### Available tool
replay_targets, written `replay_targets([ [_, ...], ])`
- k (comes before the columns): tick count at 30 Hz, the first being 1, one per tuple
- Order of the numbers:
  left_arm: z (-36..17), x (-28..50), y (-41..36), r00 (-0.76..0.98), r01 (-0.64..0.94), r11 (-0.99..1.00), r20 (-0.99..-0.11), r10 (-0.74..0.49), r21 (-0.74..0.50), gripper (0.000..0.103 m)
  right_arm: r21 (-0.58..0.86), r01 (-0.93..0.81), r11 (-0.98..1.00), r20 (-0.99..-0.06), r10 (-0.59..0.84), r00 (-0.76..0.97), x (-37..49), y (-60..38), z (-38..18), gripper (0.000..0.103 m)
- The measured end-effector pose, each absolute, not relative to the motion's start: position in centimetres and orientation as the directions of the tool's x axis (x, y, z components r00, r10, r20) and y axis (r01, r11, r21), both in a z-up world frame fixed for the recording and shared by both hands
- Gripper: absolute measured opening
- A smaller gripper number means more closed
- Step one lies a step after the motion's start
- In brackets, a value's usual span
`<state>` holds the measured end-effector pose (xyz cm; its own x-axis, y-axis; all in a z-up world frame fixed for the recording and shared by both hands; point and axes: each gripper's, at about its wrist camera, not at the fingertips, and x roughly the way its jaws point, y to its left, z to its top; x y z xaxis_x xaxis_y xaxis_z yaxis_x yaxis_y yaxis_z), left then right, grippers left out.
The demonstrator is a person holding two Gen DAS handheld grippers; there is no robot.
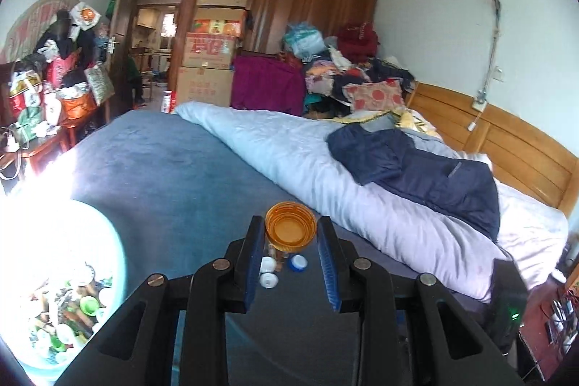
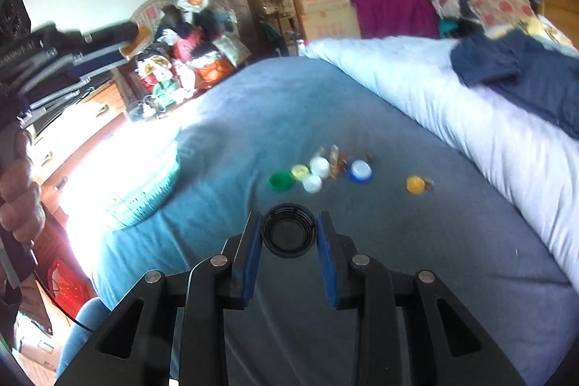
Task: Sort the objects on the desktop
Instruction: 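Carry the orange cap in the left gripper while the right carries the black cap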
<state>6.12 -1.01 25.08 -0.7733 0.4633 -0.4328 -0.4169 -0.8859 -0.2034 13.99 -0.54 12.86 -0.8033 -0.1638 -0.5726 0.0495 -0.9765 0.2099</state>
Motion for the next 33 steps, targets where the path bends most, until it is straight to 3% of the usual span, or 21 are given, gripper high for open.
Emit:
replay_targets([
  [7, 25.7, 4.1, -6.7, -0.810, -0.253, -0.958, -0.512, 0.286, -0.136, 0.030, 0.200, 0.139, -0.970, -0.529, -0.226, -0.818, 10.5, -3.2, 17.5, 0.028],
  [21, 27.5, 2.5, -26.2, -0.849, 0.071, -0.997, -0.527, -0.040, -0.039, 0.031, 0.166, 0.335, -0.928, -0.448, -0.373, -0.812, 1.7, -12.6, 26.3, 0.028],
  [28, 26.4, 0.6, -32.3, -0.810, 0.124, -0.992, -0.579, -0.094, -0.012, 0.031, 0.156, 0.412, -0.898, -0.471, -0.434, -0.768, -3.1, -18.6, 28.0, 0.028],
  [33, 24.8, -1.9, -33.0, -0.763, 0.112, -0.994, -0.640, -0.093, 0.011, 0.031, 0.188, 0.447, -0.875, -0.549, -0.471, -0.691, -6.9, -21.6, 27.5, 0.028],
])
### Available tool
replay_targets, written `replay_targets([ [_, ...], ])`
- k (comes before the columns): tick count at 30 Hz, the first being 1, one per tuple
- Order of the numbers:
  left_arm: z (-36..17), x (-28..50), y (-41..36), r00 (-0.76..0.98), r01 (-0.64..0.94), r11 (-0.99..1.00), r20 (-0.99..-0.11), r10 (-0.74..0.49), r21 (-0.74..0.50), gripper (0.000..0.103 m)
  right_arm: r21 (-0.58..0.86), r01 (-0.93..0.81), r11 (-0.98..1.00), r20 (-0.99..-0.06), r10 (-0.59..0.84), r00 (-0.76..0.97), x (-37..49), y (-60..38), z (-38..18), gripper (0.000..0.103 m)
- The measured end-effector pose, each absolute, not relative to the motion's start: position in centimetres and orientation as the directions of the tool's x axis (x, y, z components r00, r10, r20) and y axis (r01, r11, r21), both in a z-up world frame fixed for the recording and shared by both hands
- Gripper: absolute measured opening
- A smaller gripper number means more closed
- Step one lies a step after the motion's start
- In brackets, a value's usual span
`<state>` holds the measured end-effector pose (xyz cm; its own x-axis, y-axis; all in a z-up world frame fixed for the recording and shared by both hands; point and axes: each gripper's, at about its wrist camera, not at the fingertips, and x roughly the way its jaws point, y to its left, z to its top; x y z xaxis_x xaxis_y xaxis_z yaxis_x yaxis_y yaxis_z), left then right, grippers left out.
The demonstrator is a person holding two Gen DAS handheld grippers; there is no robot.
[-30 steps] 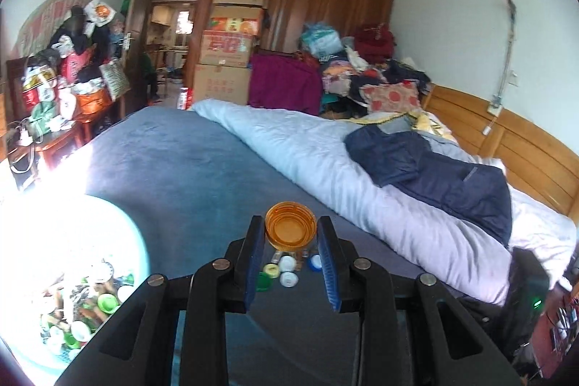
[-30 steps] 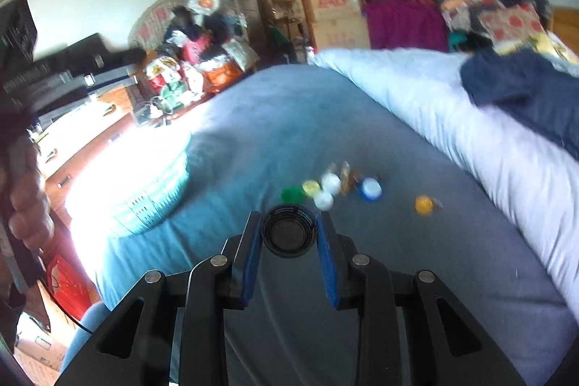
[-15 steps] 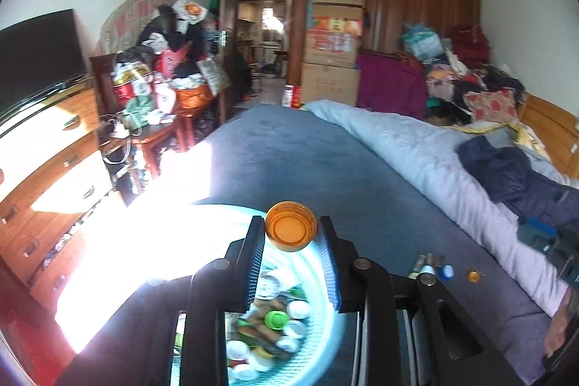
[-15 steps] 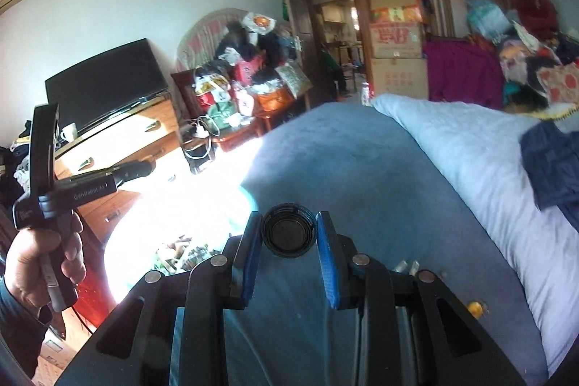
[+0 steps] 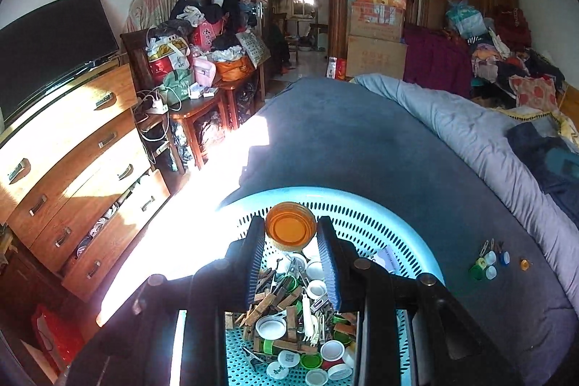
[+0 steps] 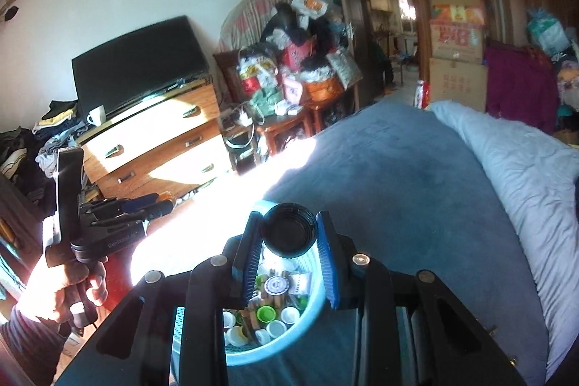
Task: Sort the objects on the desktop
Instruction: 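Carry the orange cap in the left gripper while the right carries the black cap, then open both grippers to drop the orange and black caps into the basket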
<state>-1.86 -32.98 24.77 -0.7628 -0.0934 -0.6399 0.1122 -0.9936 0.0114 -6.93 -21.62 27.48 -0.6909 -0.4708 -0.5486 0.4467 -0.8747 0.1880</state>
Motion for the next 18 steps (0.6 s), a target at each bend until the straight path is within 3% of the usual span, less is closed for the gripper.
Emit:
replay_targets([
  [4, 23.0, -4.3, -32.6, -0.712, 0.076, -0.997, -0.699, -0.071, 0.024, 0.031, 0.190, 0.466, -0.864, -0.603, -0.478, -0.639, -8.8, -23.7, 26.4, 0.028],
  [12, 22.2, -5.4, -32.4, -0.698, 0.094, -0.995, -0.710, -0.093, 0.038, 0.031, 0.213, 0.501, -0.839, -0.622, -0.512, -0.593, -9.6, -25.7, 25.6, 0.029],
  [14, 22.2, -5.5, -32.4, -0.698, 0.108, -0.993, -0.707, -0.111, 0.049, 0.039, 0.233, 0.509, -0.829, -0.611, -0.532, -0.587, -9.6, -25.6, 25.6, 0.031],
  [16, 22.8, -4.9, -32.0, -0.709, 0.119, -0.991, -0.695, -0.123, 0.054, 0.041, 0.248, 0.509, -0.825, -0.598, -0.543, -0.589, -9.4, -25.5, 25.8, 0.038],
  [18, 23.3, -4.6, -31.6, -0.715, 0.115, -0.992, -0.688, -0.123, 0.058, 0.041, 0.253, 0.508, -0.824, -0.587, -0.548, -0.596, -9.1, -25.1, 26.0, 0.038],
])
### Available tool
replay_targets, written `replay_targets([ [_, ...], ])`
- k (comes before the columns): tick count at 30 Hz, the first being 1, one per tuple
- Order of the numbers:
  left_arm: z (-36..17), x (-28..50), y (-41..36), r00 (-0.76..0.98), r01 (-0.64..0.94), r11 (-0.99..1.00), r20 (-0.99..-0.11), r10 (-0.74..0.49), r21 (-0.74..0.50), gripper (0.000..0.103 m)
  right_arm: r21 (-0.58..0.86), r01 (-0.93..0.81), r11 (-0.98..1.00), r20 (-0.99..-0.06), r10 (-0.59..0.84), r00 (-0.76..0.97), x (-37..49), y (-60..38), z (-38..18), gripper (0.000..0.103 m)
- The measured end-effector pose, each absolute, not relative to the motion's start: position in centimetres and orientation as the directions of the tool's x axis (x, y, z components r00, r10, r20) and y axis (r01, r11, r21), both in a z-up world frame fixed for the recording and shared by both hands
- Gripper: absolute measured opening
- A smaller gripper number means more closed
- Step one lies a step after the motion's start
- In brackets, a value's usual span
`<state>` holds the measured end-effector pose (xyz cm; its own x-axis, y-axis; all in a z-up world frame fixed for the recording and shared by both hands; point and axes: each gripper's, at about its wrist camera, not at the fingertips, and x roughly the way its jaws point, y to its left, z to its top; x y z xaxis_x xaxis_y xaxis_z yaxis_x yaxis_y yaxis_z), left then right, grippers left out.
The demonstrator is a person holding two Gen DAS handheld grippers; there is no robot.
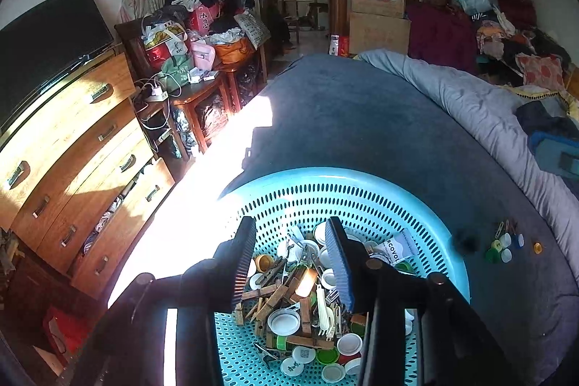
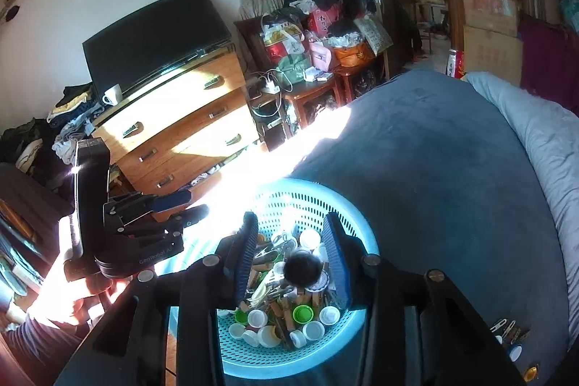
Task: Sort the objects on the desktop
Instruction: 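Open both grippers to drop the orange and black caps into the basket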
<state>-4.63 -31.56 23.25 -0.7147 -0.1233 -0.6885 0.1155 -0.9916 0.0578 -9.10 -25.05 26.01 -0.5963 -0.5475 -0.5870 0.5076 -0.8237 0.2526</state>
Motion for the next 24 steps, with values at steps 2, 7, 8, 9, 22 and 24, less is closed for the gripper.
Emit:
replay_targets([
  [2, 23.5, -4.3, -31.1, -0.718, 0.115, -0.991, -0.685, -0.126, 0.062, 0.041, 0.263, 0.506, -0.821, -0.577, -0.555, -0.600, -8.9, -24.4, 26.1, 0.038],
  [7, 23.7, -3.4, -28.4, -0.733, 0.053, -0.997, -0.677, -0.072, 0.048, 0.041, 0.267, 0.463, -0.845, -0.503, -0.532, -0.681, -5.5, -19.7, 26.0, 0.068],
  [8, 23.8, -3.5, -27.5, -0.736, 0.020, -0.999, -0.675, -0.047, 0.048, 0.042, 0.278, 0.433, -0.858, -0.483, -0.514, -0.709, -4.4, -17.7, 25.2, 0.074],
  [9, 23.7, -3.2, -25.9, -0.740, -0.026, -0.999, -0.672, -0.012, 0.047, 0.043, 0.289, 0.403, -0.868, -0.475, -0.495, -0.727, -3.3, -15.8, 24.2, 0.080],
  [22, 11.4, -2.9, 1.3, -0.615, -0.487, -0.873, -0.719, 0.323, 0.024, 0.063, 0.106, -0.143, -0.984, -0.816, -0.004, -0.578, 10.2, 7.3, -0.3, 0.081],
  [24, 8.6, -4.5, 2.6, -0.606, -0.508, -0.861, -0.722, 0.335, 0.027, 0.063, 0.106, -0.147, -0.983, -0.817, -0.001, -0.577, 11.4, 8.6, -1.5, 0.081],
])
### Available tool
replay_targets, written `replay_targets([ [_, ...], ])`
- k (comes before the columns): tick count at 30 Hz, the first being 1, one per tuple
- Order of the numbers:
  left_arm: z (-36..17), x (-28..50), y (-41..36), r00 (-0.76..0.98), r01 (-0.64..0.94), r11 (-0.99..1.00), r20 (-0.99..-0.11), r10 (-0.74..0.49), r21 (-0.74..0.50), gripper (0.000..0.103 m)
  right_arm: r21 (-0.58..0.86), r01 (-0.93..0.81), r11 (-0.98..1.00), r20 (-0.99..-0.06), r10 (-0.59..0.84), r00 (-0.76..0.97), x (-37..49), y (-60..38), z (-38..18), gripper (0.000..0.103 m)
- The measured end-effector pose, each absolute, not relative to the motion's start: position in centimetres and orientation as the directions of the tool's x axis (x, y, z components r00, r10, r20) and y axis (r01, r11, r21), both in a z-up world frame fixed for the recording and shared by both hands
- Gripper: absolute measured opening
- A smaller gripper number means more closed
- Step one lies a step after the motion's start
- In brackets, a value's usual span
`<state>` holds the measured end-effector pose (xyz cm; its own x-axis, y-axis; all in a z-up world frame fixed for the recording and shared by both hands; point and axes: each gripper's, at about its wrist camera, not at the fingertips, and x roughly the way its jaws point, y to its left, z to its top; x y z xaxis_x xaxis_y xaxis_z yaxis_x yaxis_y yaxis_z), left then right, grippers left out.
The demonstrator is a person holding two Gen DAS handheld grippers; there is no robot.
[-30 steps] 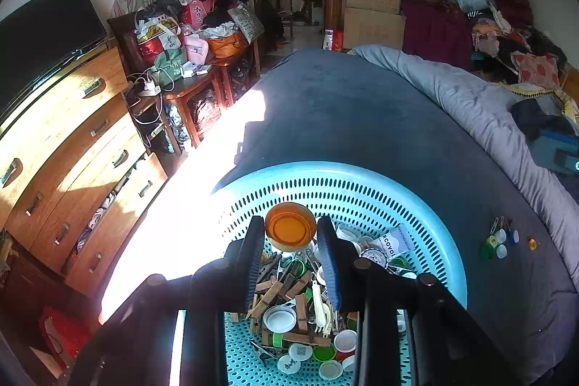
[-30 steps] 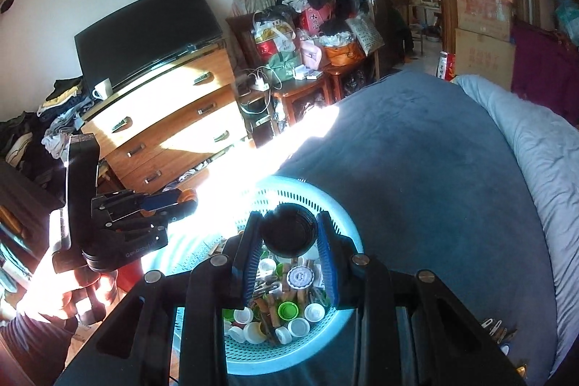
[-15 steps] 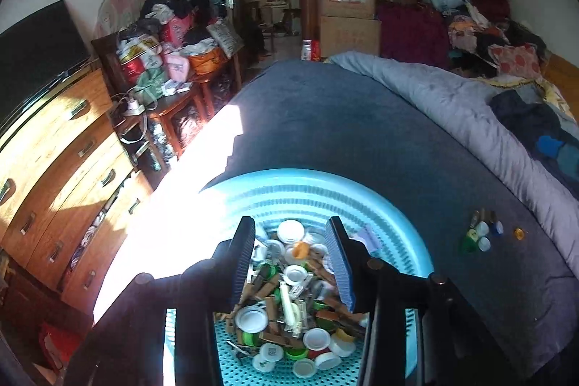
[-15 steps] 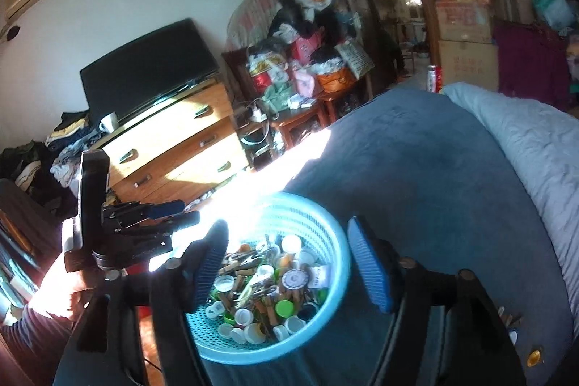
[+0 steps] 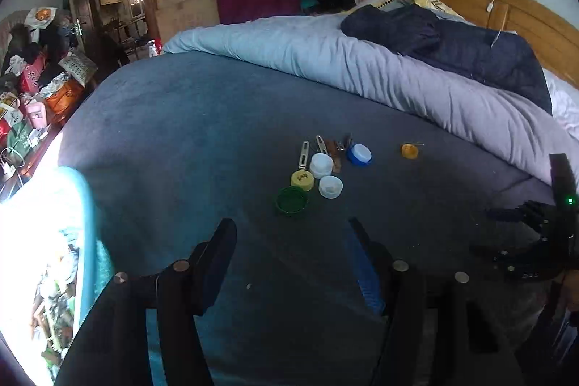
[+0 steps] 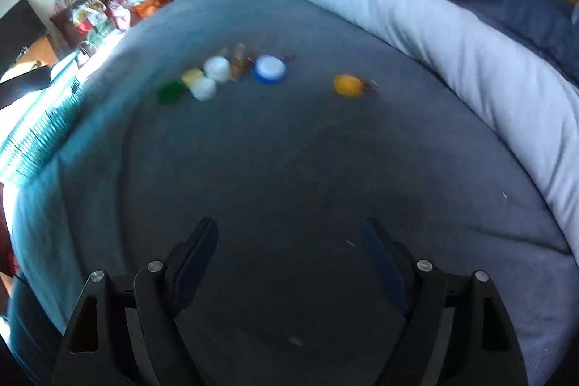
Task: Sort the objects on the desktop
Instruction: 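Open both grippers to drop the orange and black caps into the basket, then grasp the green cap with the left gripper while the right grasps the yellow-orange cap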
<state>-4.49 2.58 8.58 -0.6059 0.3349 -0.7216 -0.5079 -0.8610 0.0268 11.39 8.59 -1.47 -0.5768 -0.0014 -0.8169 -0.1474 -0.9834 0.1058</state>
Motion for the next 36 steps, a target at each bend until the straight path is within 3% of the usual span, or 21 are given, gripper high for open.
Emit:
replay_targets([
  [4, 4.4, -9.6, 3.6, -0.583, -0.474, -0.881, -0.742, 0.330, -0.019, 0.063, 0.156, -0.150, -0.976, -0.797, -0.035, -0.603, 12.3, 10.0, -2.9, 0.082],
  [10, 1.2, -12.2, 4.5, -0.545, -0.503, -0.864, -0.774, 0.323, -0.007, 0.063, 0.139, -0.116, -0.983, -0.770, -0.034, -0.637, 12.1, 9.2, -3.9, 0.100],
  [18, -1.0, -14.1, 5.8, -0.516, -0.506, -0.862, -0.798, 0.311, -0.009, 0.063, 0.150, -0.105, -0.983, -0.773, -0.051, -0.632, 12.0, 8.9, -4.2, 0.103],
  [19, -1.2, -14.2, 5.9, -0.510, -0.501, -0.866, -0.805, 0.305, -0.010, 0.061, 0.145, -0.105, -0.984, -0.774, -0.047, -0.631, 12.0, 8.8, -4.2, 0.103],
  [20, -1.1, -14.1, 5.8, -0.506, -0.500, -0.866, -0.806, 0.308, -0.017, 0.041, 0.141, -0.106, -0.984, -0.774, -0.043, -0.631, 12.0, 8.7, -4.2, 0.103],
  [21, -1.0, -14.0, 5.8, -0.507, -0.499, -0.867, -0.803, 0.314, -0.024, 0.040, 0.138, -0.110, -0.984, -0.772, -0.038, -0.634, 12.0, 8.8, -4.2, 0.103],
  [23, -0.6, -13.5, 5.4, -0.515, -0.493, -0.869, -0.791, 0.330, -0.041, 0.040, 0.147, -0.131, -0.980, -0.769, -0.030, -0.639, 12.1, 9.0, -3.8, 0.096],
  [25, -0.6, -12.8, 5.0, -0.522, -0.482, -0.873, -0.778, 0.349, -0.068, 0.040, 0.194, -0.129, -0.972, -0.755, -0.064, -0.652, 11.7, 9.8, -3.2, 0.077],
  [26, -0.6, -12.3, 4.7, -0.525, -0.477, -0.875, -0.772, 0.357, -0.081, 0.040, 0.193, -0.128, -0.973, -0.749, -0.062, -0.659, 11.2, 10.2, -2.7, 0.073],
  [32, -1.4, -12.0, 4.3, -0.530, -0.457, -0.885, -0.774, 0.348, -0.086, 0.040, 0.142, -0.122, -0.982, -0.734, -0.022, -0.679, 4.3, 12.8, -1.1, 0.070],
  [34, -1.5, -12.1, 4.0, -0.527, -0.450, -0.887, -0.773, 0.354, -0.100, 0.040, 0.156, -0.131, -0.979, -0.740, -0.028, -0.672, 1.9, 13.7, -1.3, 0.056],
  [36, -1.7, -12.2, 4.0, -0.527, -0.445, -0.890, -0.773, 0.353, -0.103, 0.040, 0.188, -0.139, -0.972, -0.752, -0.052, -0.657, -0.4, 14.5, -1.8, 0.049],
])
